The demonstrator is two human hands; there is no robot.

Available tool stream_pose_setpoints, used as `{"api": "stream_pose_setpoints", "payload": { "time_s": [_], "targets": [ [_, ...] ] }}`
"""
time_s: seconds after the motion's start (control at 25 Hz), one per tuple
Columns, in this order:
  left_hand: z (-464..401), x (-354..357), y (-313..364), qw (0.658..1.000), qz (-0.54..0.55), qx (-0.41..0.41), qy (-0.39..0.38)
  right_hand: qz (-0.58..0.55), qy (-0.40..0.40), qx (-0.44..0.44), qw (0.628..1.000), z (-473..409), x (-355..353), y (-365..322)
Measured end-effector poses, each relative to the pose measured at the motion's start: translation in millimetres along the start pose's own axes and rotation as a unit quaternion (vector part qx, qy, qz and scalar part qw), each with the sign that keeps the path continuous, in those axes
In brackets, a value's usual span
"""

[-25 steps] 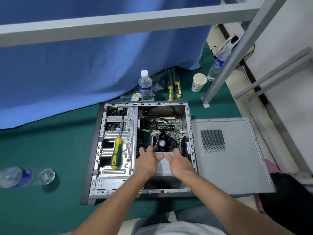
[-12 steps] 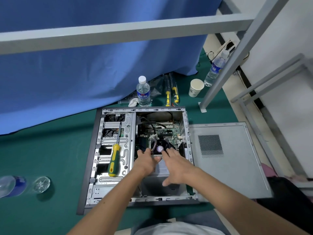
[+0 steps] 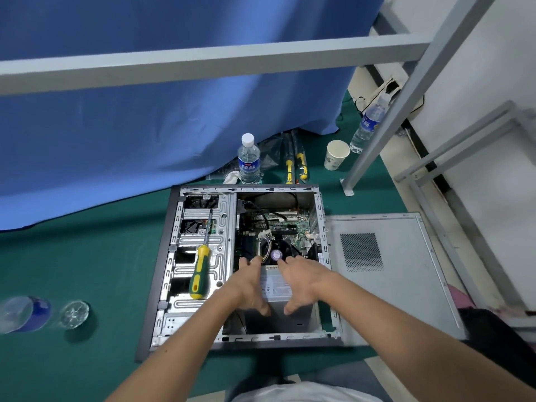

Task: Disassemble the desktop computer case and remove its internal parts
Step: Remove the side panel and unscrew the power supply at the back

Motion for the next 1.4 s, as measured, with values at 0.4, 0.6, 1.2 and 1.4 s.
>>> {"api": "stream_pose_setpoints", "payload": {
  "time_s": [0.4,0.6,1.2,1.4],
  "targets": [
    [52,-50,26,0.99,0.034,0.108,0.082,0.083,0.112,-0.026,0.99,56,-66,-17],
    [84,-83,56,0.971,0.025,0.18,0.158,0.067,0.201,-0.022,0.977,96,-95,-1],
    [107,-87,141,0.931,-0.066,0.209,0.29,-0.019,0.28,0.012,0.96,161,-97,65],
    [96,-74,157,0.934,-0.074,0.225,0.268,-0.067,0.283,0.017,0.957,168,-81,87]
  ]
}}
Point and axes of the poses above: each hand's wrist, its own z-axis away from the middle knuckle, its own x-axis out of the palm, y = z × x, the point moved 8 cm from there along -z, towards the middle knuckle, and after that the axes turned 3 degrees about -z, right-handed, at the moved point
